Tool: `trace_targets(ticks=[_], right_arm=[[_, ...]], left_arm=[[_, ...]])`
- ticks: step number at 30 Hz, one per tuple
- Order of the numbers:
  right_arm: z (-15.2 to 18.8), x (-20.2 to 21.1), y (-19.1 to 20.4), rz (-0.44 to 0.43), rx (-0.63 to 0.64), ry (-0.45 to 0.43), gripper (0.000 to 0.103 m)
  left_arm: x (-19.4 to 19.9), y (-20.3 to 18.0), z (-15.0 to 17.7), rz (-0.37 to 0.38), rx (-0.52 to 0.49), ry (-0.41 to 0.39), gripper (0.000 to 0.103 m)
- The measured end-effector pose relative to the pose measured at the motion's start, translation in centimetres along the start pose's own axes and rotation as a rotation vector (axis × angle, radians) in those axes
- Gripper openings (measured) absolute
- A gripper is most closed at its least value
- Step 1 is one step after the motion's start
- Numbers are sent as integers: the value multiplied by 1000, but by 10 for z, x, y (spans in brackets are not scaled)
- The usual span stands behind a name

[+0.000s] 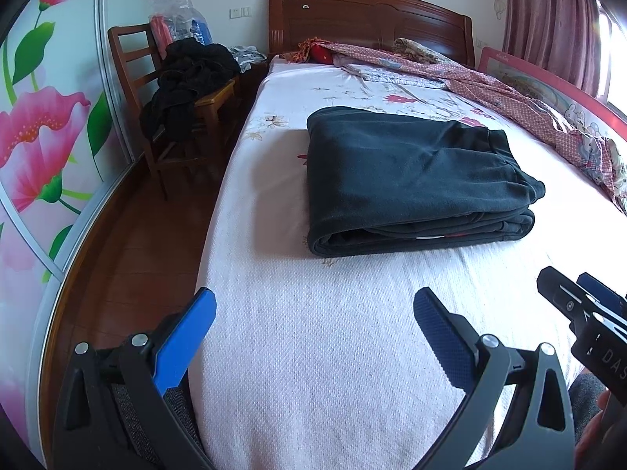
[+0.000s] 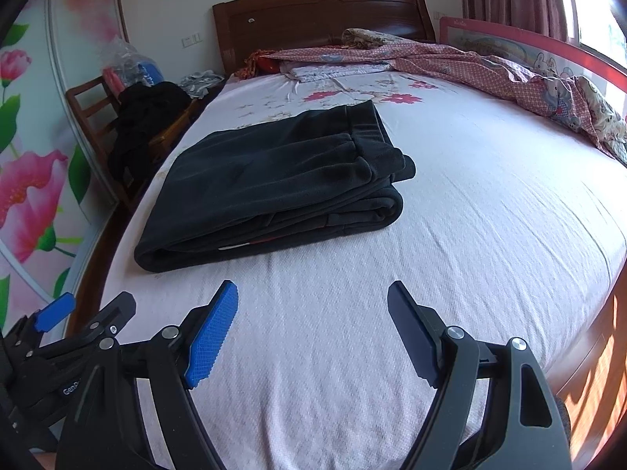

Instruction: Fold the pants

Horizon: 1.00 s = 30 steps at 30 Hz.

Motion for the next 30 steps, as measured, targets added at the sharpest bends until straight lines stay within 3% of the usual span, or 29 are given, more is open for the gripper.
trace_targets(ticks=[30], right_arm=[[0, 0, 0, -14, -9, 4, 78]], left_arm=[[0, -3, 1, 3, -9, 6, 101]])
Point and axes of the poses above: each gripper's, at about its wrist camera, not at the fingertips, and x roughly against the way its jaws point, y to its left, z to its underside, the point moved 3 cm from there along -x, roughly the way its jaws point, and after that the axes turned 8 degrees about -z, right-handed, at the moved point
